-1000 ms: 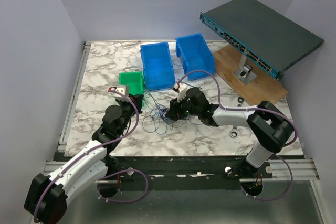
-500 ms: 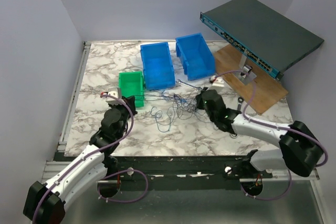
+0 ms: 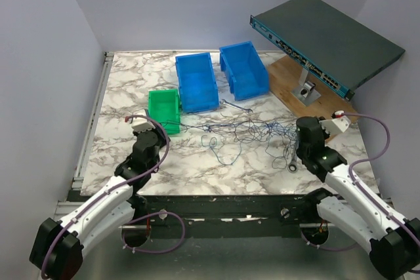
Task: Untangle the cables
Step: Untie the cable.
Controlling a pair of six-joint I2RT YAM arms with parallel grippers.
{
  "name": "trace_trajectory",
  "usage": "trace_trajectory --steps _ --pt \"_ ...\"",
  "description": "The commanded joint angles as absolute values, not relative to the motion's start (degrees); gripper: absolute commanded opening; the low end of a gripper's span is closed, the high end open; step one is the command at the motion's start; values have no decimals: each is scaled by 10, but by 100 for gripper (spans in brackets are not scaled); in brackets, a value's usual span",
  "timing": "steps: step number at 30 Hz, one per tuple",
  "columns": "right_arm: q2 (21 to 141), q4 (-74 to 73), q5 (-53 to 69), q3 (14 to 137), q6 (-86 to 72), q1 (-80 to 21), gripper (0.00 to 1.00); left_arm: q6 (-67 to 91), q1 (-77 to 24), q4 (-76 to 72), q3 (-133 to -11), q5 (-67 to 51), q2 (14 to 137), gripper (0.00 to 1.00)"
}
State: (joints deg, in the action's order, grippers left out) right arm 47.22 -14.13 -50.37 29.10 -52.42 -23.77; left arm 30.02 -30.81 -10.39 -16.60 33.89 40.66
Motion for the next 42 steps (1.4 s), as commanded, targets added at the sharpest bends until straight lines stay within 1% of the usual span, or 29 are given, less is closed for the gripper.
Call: trace_trajectory --steps 1,4,5,6,8,9,10,12,14,19,24,26,30,33,37,42 --pt "446 -136 -519 285 -486 -236 1 271 -305 -137 -187 300 433 0" --pt "445 -75 -413 281 -391 -236 1 242 -305 -162 -192 221 448 0" --pt "448 -54 -369 277 -357 -236 5 237 -305 -172 -192 201 453 0" --pt "451 -27 -310 274 -330 -235 22 234 -305 -177 -193 188 455 0" --pt "468 22 -167 272 -266 -235 60 228 -305 -192 -191 159 458 0" --pt "478 42 -102 272 -244 -235 70 226 -305 -199 -190 150 460 0" --pt "494 59 -36 274 -230 -236 76 225 -305 -205 -189 141 461 0" --pt "535 79 55 290 -213 -238 82 223 -305 -209 -188 133 463 0" --pt "575 88 78 315 -195 -260 83 222 -305 -207 -190 134 463 0" --pt "674 90 39 388 -128 -364 83 222 -306 -205 -190 138 461 0" --pt "781 87 33 454 -111 -413 77 221 -306 -202 -190 140 458 0" --pt "827 81 22 478 -91 -430 76 221 -306 -202 -190 140 458 0" --pt "906 46 -14 537 -48 -445 75 225 -306 -194 -190 149 452 0" --pt "946 43 -17 551 -34 -446 73 229 -306 -183 -191 164 446 0" --pt "979 53 -9 554 -28 -446 70 230 -306 -178 -191 170 440 0" --pt "1006 47 -12 554 -25 -448 69 233 -306 -173 -191 176 438 0"
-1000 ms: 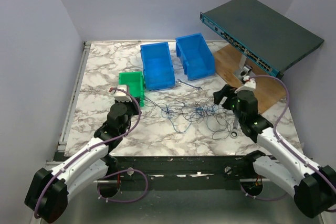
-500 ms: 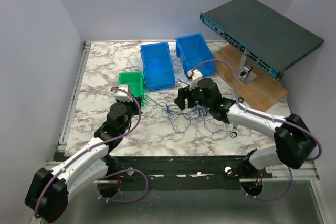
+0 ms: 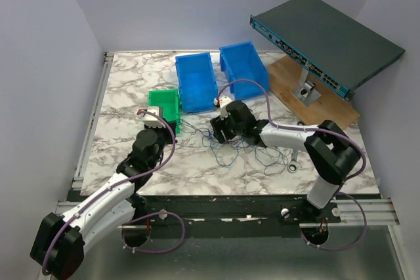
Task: Untangle the cables
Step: Untie the cable.
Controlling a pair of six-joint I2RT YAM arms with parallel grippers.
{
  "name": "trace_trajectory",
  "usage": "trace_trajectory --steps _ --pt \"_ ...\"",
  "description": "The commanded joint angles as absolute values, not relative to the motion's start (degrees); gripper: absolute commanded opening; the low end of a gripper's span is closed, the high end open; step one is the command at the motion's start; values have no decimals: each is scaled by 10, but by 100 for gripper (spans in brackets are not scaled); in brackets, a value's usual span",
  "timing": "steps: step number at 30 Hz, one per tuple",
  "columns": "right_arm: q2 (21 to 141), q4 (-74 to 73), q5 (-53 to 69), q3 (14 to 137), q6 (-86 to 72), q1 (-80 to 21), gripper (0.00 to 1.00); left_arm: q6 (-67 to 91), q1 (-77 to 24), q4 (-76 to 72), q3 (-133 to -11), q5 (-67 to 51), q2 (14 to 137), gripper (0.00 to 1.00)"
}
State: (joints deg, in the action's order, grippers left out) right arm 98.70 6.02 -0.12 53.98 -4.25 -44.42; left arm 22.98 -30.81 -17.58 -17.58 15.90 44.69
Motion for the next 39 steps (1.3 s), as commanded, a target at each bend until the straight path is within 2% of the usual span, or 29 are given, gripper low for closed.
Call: trace_trajectory --steps 1,4,6,7,11,12,20,25,31,35,39 --pt "1011 50 -11 553 -26 -448 68 234 -306 -173 -191 176 438 0" --pt "1030 61 -17 552 -31 -449 64 234 -306 -173 -190 177 436 0" --pt "1042 66 -32 553 -37 -450 55 234 -306 -173 -190 178 435 0" --pt "1044 70 -43 553 -42 -450 47 234 -306 -173 -190 179 436 0" --pt "1020 109 -94 527 -73 -450 4 234 -306 -171 -190 185 436 0" --pt "1008 121 -112 516 -81 -450 1 234 -306 -171 -190 188 435 0" --pt "892 155 -317 438 -164 -437 1 255 -306 -150 -185 254 423 0" --pt "814 121 -372 382 -287 -358 1 285 -306 -124 -182 315 409 0" --pt "711 105 -362 271 -463 -223 1 327 -304 -82 -182 388 394 0" --pt "663 168 -351 219 -451 -219 1 334 -304 -92 -168 395 376 0" --pt "661 209 -305 206 -420 -219 1 303 -304 -131 -157 352 375 0"
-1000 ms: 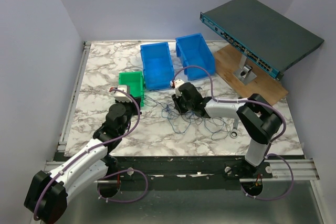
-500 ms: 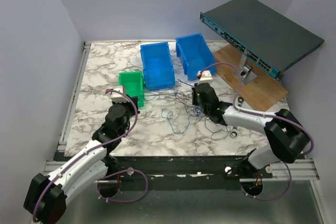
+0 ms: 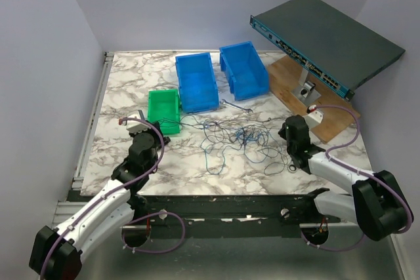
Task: Untangle the cables
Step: Untie the cable.
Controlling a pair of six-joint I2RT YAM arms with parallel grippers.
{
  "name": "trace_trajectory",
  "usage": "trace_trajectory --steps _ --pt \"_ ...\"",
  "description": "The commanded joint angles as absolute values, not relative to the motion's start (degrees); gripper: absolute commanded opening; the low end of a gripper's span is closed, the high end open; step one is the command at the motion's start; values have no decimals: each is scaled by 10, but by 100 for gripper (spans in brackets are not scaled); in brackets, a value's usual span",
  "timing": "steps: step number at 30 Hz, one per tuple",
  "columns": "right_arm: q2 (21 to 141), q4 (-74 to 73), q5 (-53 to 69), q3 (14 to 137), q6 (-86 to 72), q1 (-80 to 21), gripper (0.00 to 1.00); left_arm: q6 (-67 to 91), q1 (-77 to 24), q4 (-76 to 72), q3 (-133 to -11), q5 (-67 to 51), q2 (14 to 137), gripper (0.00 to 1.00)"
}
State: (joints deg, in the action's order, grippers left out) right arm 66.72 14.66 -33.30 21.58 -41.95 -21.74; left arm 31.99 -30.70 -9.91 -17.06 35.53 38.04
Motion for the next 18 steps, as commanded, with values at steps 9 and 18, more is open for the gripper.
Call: trace_trajectory --steps 9,18 --pt "641 296 -169 183 -336 -219 1 267 -304 -143 -183 285 424 1" --pt "591 372 -22 166 -299 -219 1 148 -395 -158 -258 183 547 80"
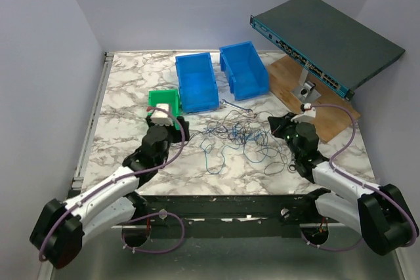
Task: Untangle the cables
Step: Untie the cable.
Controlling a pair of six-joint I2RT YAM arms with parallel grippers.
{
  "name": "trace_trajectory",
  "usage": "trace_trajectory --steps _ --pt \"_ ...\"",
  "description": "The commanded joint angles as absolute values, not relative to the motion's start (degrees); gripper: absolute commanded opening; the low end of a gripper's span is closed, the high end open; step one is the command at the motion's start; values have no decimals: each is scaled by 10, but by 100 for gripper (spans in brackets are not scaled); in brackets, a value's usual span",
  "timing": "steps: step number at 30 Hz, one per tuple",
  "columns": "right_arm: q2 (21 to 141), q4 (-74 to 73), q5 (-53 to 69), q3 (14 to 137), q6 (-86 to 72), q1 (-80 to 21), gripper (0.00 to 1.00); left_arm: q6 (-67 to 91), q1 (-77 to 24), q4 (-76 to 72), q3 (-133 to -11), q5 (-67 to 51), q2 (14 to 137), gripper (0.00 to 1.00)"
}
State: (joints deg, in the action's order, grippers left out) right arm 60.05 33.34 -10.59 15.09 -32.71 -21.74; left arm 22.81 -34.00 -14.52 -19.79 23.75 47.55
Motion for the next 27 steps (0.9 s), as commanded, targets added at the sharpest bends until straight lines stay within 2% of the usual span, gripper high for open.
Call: trace_trajectory --steps 1,11,17,25,26,27 --pt "591 363 -16 175 -297 -219 1 140 -399 -155 -273 165 571 80" --pt "591 362 46 189 -294 -220 1 124 -407 -69 -399 31 760 77" --pt "593 286 41 249 -296 -219 1 128 -406 -16 -455 -18 829 79" --pt "718 110 -95 380 -323 -220 1 154 -429 -10 -425 -32 755 84" --pt "734 103 -96 386 -327 -220 2 159 -445 -2 -427 -12 745 84" --pt "746 104 -91 387 -328 -220 10 163 -460 20 -430 21 736 84"
